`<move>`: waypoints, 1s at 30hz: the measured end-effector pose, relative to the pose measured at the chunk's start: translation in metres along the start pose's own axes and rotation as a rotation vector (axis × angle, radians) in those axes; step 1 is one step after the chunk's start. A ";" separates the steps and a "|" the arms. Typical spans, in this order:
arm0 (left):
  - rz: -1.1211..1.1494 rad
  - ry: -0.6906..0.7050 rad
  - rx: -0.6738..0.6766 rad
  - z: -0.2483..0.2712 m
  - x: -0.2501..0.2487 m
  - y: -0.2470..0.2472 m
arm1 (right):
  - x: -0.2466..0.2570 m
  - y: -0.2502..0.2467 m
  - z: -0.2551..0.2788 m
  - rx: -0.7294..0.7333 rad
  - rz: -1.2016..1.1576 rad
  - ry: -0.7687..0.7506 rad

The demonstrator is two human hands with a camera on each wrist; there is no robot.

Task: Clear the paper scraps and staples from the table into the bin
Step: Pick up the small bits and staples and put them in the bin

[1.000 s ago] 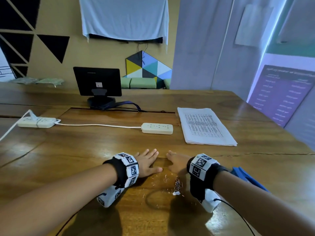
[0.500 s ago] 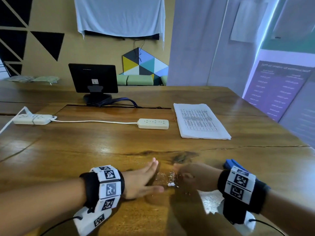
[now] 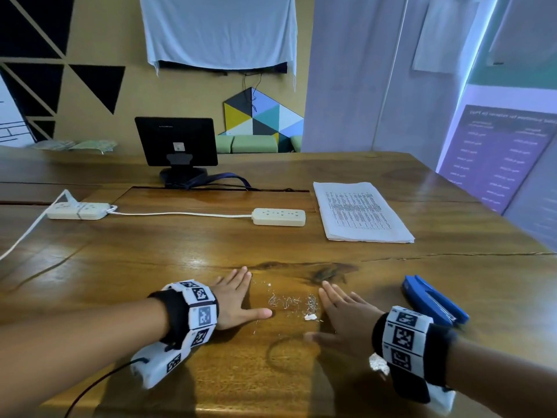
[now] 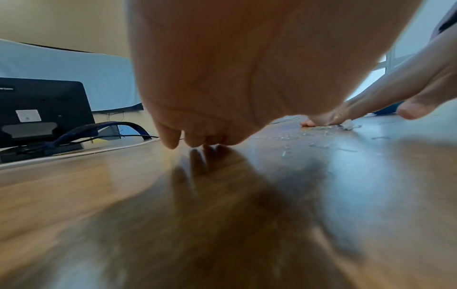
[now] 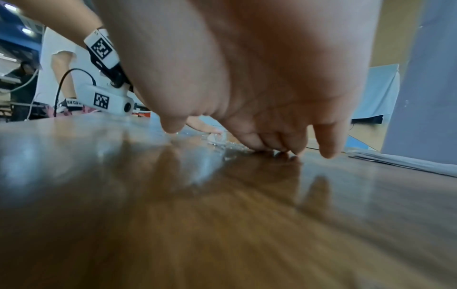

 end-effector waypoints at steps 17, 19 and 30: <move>-0.094 0.023 0.069 0.046 -0.014 0.005 | -0.031 -0.003 0.023 0.018 -0.001 -0.013; -0.080 -0.007 0.138 0.057 -0.007 0.014 | -0.035 0.008 0.031 0.053 0.005 0.000; -0.047 0.128 0.100 0.022 -0.057 0.026 | 0.022 0.008 0.007 0.035 0.033 -0.089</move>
Point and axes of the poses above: each hand's wrist, its own z-axis away from the middle knuckle, its own y-axis out of the palm, x = y × z, the point moved 1 cm from there along -z, towards the middle knuckle, and after that the axes turned 10 degrees about y, right-handed, at the moved point
